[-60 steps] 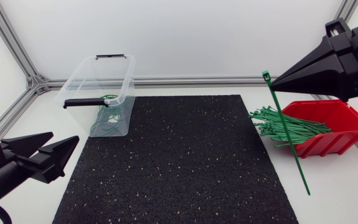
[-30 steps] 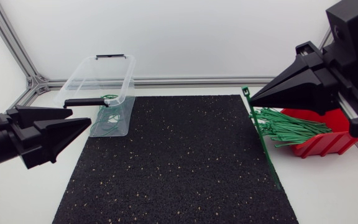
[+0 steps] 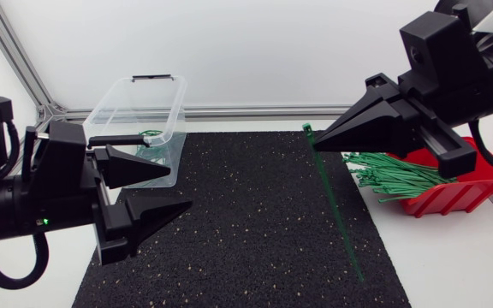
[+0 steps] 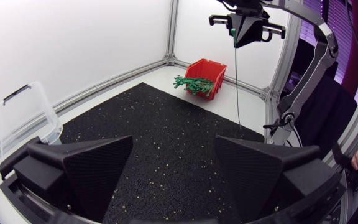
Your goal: Take a green cable tie from the red box, thread the tail through the head to close it, then place it in the transparent bin on the left.
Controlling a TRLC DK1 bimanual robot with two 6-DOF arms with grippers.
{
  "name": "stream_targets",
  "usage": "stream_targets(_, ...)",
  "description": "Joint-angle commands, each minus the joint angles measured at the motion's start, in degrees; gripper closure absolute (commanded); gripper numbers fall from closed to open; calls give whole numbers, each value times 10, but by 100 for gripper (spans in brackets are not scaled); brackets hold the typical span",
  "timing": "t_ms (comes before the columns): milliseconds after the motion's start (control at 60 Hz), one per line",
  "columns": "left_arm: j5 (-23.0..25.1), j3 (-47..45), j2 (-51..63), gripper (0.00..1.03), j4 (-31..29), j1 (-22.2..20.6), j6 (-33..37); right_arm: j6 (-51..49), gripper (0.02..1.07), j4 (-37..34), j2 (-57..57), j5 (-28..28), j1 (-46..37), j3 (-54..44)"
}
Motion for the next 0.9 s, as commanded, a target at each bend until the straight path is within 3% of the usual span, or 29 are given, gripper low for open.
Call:
stream_targets(0,4,29,15,8,20,-8,14,16,101,15,11,-9,12,-17)
stream_targets(250,4,20,41,8,109,-29,17,49,101,70,41,-40,43,-26)
stream_targets(483,27,46,103,8,129,-32,32,51,101,91,89,-82,44,-19)
stream_targets(883,87,107,198,10,153,-32,19,63,101,148,100,-99,56,-52)
